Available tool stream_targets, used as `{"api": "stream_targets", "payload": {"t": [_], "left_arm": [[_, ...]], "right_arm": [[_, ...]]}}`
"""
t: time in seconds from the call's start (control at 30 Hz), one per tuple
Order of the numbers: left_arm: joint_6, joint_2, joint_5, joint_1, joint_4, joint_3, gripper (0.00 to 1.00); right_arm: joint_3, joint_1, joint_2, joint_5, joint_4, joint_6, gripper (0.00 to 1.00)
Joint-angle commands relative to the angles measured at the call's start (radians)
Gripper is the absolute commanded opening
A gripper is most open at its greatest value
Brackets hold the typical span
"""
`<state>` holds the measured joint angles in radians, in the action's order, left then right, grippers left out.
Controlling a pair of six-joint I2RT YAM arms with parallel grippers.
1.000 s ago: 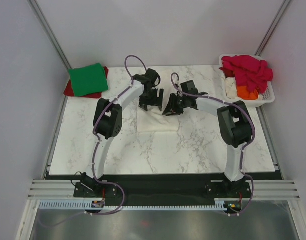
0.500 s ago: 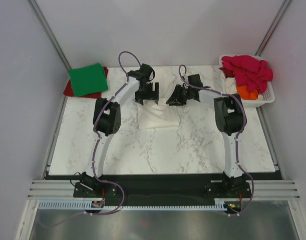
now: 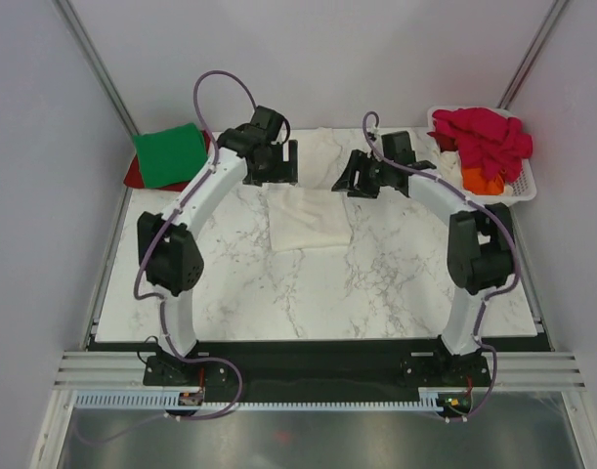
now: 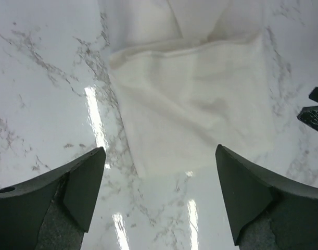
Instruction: Fold and stack the t-shirts
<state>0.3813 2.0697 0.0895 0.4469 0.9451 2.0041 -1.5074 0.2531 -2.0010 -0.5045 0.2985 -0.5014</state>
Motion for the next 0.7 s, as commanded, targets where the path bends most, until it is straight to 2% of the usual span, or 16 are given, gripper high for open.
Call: {"api": "stream_targets", "payload": {"t": [0.0, 0.07, 0.1, 0.13, 0.27, 0.47, 0.67], "left_arm": [[0.05, -0.169, 0.015, 0.075, -0.032, -0.172, 0.94], [0.083, -0.197, -0.026, 0.101, -0.103, -0.264, 0.93], [0.096, -0.203, -0.046, 0.105, -0.124, -0.336, 0.91], [0.122, -0.2, -0.068, 0.111, -0.146, -0.365, 0.9], [0.178, -0.175, -0.2, 0.127, -0.252, -0.484, 0.87], [0.205, -0.149, -0.179, 0.138, -0.342, -0.616, 0.85], [0.18, -0.16, -0.14, 0.136, -0.376, -0.763, 0.83]], "right_arm": [[0.137, 0.014, 0.186, -0.002, -0.021, 0.023, 0.66], [0.243, 0.026, 0.229, -0.04, -0.076, 0.011, 0.57], [0.272, 0.031, 0.234, -0.066, -0.116, -0.002, 0.48], [0.297, 0.032, 0.232, -0.078, -0.128, -0.006, 0.3], [0.383, 0.031, 0.165, -0.118, -0.2, -0.012, 0.13], [0.455, 0.023, 0.065, -0.057, -0.213, 0.012, 0.06], [0.602, 0.012, 0.141, -0.006, -0.237, 0.009, 0.05]]}}
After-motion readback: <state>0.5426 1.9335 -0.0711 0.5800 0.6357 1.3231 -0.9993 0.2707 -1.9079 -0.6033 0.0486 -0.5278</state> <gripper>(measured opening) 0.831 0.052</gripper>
